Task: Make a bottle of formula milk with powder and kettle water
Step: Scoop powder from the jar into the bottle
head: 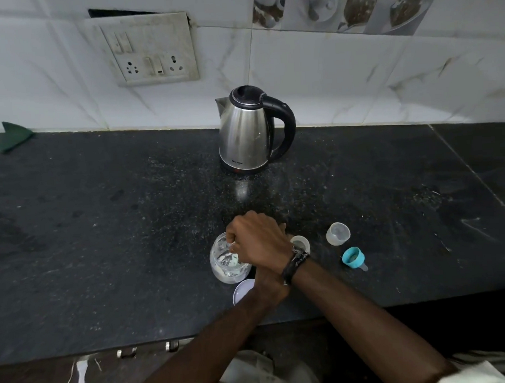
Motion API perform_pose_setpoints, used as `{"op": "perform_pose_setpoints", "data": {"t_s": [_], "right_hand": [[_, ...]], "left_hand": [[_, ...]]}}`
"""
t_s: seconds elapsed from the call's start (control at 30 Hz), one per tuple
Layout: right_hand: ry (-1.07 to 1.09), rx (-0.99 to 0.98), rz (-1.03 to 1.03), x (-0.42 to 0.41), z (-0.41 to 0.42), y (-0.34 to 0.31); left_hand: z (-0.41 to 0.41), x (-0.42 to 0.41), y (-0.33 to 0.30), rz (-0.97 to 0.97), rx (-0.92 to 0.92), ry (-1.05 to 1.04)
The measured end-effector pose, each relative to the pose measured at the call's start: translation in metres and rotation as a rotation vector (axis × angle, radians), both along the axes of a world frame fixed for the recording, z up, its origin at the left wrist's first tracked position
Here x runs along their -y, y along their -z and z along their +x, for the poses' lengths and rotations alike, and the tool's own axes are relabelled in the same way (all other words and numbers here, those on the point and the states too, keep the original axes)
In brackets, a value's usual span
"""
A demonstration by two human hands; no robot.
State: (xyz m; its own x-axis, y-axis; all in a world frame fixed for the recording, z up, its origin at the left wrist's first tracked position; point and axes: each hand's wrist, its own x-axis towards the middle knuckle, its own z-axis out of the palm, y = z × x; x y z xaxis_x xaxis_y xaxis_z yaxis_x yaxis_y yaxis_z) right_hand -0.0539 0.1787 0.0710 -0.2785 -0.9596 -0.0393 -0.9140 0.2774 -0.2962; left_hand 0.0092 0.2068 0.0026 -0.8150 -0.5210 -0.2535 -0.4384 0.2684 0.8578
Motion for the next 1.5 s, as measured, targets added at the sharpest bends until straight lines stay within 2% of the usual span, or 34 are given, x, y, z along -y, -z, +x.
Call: {"op": "perform_pose_setpoints", "data": {"t_s": [0.07, 0.2, 0.4, 0.5, 0.63, 0.67, 0.8, 0.93, 1.1, 1.23, 1.37, 1.5], "right_hand": [[0.001, -0.002, -0.034, -0.002, -0.002, -0.002], [0.027, 0.028, -0.126, -0.004, -0.008, -0.015], [0.099, 0.169, -0.369, -0.011, -0.013, -0.027], [0.129, 0.189, -0.377, -0.014, -0.019, -0.027], [0.191, 0.224, -0.338, -0.019, -0.027, -0.022], [0.209, 0.241, -0.342, -0.02, -0.029, -0.021], [0.26, 0.29, -0.411, -0.024, -0.039, -0.015], [0.291, 0.256, -0.433, -0.013, -0.069, -0.007], [0.387, 0.146, -0.46, 0.012, -0.116, -0.005], [0.467, 0.164, -0.439, 0.046, -0.15, -0.015], [0.57, 0.093, -0.508, 0.077, -0.183, -0.034], [0.619, 0.054, -0.399, 0.102, -0.205, -0.047]], "left_hand": [[-0.005, 0.001, 0.0, -0.08, -0.023, -0.03], [-0.006, 0.003, 0.001, -0.125, -0.032, 0.014], [-0.002, 0.005, -0.005, -0.136, -0.125, -0.004], [-0.006, 0.005, -0.004, -0.177, -0.174, -0.041], [-0.016, 0.005, 0.002, -0.114, -0.081, 0.035], [-0.018, 0.006, 0.005, -0.144, -0.045, 0.054], [-0.025, 0.01, 0.009, -0.322, -0.135, 0.0], [-0.027, 0.013, 0.008, -0.265, -0.179, -0.081], [-0.028, 0.012, 0.014, -0.313, -0.191, -0.069], [-0.028, 0.013, 0.018, -0.337, -0.209, -0.086], [-0.029, 0.012, 0.019, -0.348, -0.218, -0.1], [-0.029, 0.014, 0.024, -0.362, -0.233, -0.104]]}}
